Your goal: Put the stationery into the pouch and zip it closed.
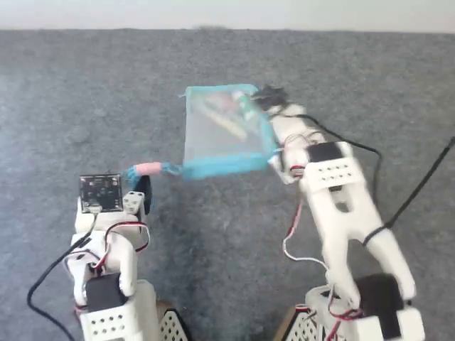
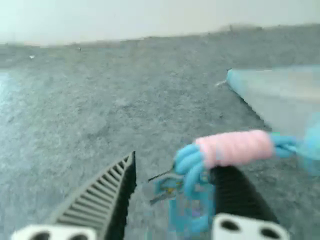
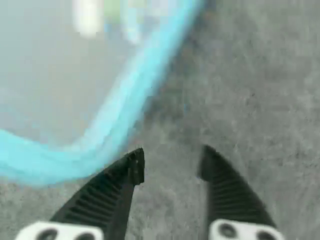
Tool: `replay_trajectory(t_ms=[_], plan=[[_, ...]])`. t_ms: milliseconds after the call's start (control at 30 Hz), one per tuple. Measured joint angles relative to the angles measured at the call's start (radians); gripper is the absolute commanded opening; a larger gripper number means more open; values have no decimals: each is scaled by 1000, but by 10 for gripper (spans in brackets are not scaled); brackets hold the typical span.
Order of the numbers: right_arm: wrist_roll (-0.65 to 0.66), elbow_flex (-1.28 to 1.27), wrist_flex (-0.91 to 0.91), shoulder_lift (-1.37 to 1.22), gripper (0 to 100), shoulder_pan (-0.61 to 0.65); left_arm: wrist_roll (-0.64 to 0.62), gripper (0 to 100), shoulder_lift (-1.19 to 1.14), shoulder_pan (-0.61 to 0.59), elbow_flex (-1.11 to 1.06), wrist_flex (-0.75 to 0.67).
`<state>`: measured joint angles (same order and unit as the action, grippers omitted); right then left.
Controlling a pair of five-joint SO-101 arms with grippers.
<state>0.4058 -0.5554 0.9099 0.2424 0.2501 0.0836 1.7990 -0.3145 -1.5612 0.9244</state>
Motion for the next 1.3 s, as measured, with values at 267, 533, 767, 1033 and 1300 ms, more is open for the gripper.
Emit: replay_trajectory(t_ms=[267,533,767,1033,1300], plan=[[-46,2,32,29,362,-6,3,303,0,-2,-17,0],[-167,-55,141,272,362,-11,3,305,0,69,-35,0],[-175,-296,38,499,362,-11,3,305,0,87,28,54],[-176,-591,-69,700,362,-6,3,305,0,86,95,149],[-176,-816,-74,918,362,-12,-229,305,0,86,110,176]])
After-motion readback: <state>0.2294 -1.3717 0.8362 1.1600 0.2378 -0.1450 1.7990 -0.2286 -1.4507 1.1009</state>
